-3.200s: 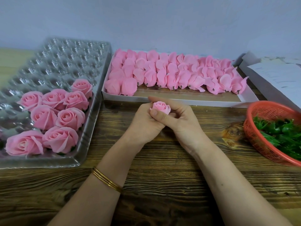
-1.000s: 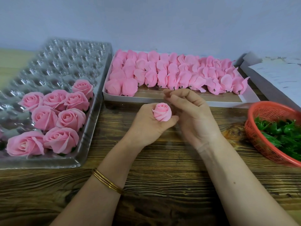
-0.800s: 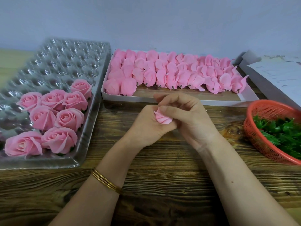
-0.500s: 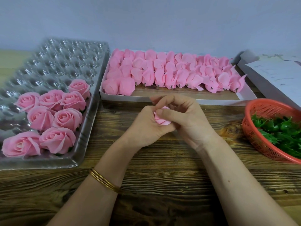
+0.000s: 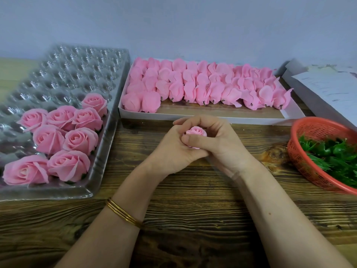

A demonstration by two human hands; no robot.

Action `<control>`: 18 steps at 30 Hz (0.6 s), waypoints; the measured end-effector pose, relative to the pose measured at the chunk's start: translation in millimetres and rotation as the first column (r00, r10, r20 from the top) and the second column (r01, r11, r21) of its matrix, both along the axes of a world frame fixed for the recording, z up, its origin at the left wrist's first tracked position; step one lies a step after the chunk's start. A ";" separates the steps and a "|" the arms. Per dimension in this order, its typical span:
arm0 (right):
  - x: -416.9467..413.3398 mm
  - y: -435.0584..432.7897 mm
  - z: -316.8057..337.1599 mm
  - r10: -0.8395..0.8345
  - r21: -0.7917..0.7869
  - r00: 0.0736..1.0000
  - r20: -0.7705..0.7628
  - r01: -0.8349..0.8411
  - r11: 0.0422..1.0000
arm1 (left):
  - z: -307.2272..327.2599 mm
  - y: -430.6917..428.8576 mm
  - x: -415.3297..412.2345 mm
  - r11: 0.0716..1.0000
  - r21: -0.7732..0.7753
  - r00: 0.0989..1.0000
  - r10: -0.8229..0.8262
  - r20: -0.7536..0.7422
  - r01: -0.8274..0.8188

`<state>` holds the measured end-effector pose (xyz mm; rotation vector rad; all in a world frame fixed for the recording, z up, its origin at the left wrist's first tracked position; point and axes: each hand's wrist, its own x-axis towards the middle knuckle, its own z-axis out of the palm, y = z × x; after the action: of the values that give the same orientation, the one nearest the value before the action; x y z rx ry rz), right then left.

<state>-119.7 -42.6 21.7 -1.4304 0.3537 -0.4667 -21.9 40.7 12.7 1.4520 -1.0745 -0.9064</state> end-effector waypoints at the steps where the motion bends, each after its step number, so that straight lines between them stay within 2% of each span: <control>1: -0.1 -0.1 0.1 0.005 -0.001 1.000 0.000 -0.005 1.000 | 0.4 0.2 -0.2 1.000 -0.003 1.000 -0.003 -0.013 0.003; 4: -0.1 0.3 0.4 0.000 -0.018 1.000 -0.002 0.000 1.000 | 1.4 0.2 -0.5 1.000 -0.010 1.000 0.001 -0.021 -0.002; 9: 0.6 2.6 -0.5 -0.022 -0.054 1.000 -0.011 0.021 0.998 | -0.2 -2.4 -0.1 0.996 -0.031 0.996 0.083 0.046 -0.081; 15: 1.9 0.8 -1.2 -0.041 0.016 0.999 0.019 0.041 0.999 | -3.2 -1.7 0.4 0.993 -0.046 0.994 0.106 -0.034 -0.107; 18: 3.3 1.8 -2.1 -0.129 -0.081 0.991 0.031 0.131 0.988 | -3.7 -2.9 0.0 0.994 -0.044 0.995 0.096 -0.032 -0.098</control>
<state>-116.5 -40.8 19.6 -1.4861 0.4122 -0.6114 -21.9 37.8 9.0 1.4364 -0.9876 -0.8274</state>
